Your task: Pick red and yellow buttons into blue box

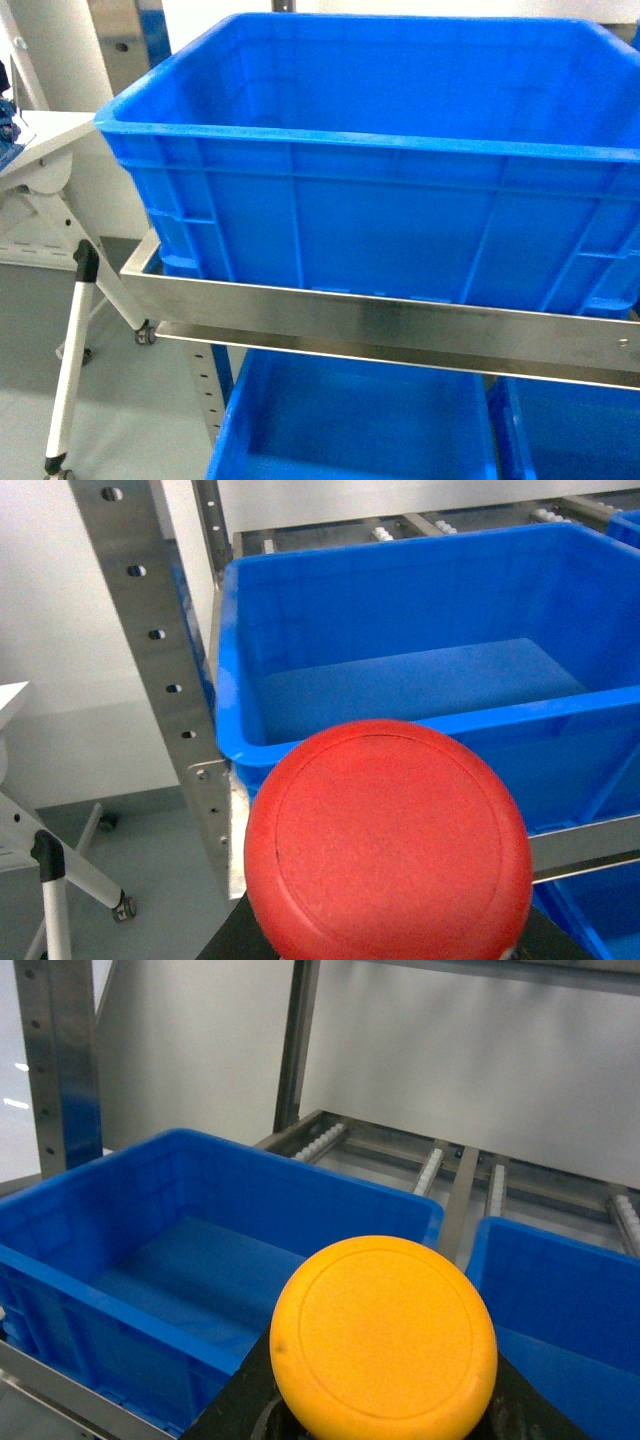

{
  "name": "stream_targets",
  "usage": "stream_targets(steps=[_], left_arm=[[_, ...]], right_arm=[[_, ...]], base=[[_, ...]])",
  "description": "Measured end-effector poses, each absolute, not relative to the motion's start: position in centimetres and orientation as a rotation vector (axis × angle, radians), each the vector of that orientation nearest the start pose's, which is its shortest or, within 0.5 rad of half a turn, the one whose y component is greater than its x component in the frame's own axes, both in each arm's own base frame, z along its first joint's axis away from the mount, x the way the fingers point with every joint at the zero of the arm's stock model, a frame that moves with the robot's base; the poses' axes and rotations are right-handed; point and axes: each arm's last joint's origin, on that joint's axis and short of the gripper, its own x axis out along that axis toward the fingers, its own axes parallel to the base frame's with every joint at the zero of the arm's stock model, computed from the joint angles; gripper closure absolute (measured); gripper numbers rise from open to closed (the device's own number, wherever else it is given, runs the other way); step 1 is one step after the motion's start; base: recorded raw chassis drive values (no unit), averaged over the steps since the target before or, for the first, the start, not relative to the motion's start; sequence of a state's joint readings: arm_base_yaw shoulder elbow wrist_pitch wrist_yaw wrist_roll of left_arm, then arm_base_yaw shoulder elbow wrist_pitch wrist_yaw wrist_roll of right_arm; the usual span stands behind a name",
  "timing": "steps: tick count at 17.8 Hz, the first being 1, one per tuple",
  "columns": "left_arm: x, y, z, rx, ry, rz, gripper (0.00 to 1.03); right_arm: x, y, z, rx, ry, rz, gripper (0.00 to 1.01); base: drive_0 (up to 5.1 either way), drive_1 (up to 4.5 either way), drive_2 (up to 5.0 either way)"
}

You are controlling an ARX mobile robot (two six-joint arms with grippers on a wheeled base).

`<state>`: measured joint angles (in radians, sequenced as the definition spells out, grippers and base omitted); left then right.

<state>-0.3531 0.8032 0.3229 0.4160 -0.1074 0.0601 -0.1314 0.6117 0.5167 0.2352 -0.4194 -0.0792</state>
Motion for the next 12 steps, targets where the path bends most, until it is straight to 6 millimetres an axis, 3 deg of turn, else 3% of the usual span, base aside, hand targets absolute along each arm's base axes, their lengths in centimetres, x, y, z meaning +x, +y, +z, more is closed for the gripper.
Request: stream_targets(steps=[12], left_arm=[[16.82, -5.87, 22.75, 0.074, 0.052, -0.247, 0.79]], right_arm=[[14.72, -0.76, 30.47, -0.117, -0.147, 0.282, 0.74]], base=[[5.0, -2.24, -2.2]])
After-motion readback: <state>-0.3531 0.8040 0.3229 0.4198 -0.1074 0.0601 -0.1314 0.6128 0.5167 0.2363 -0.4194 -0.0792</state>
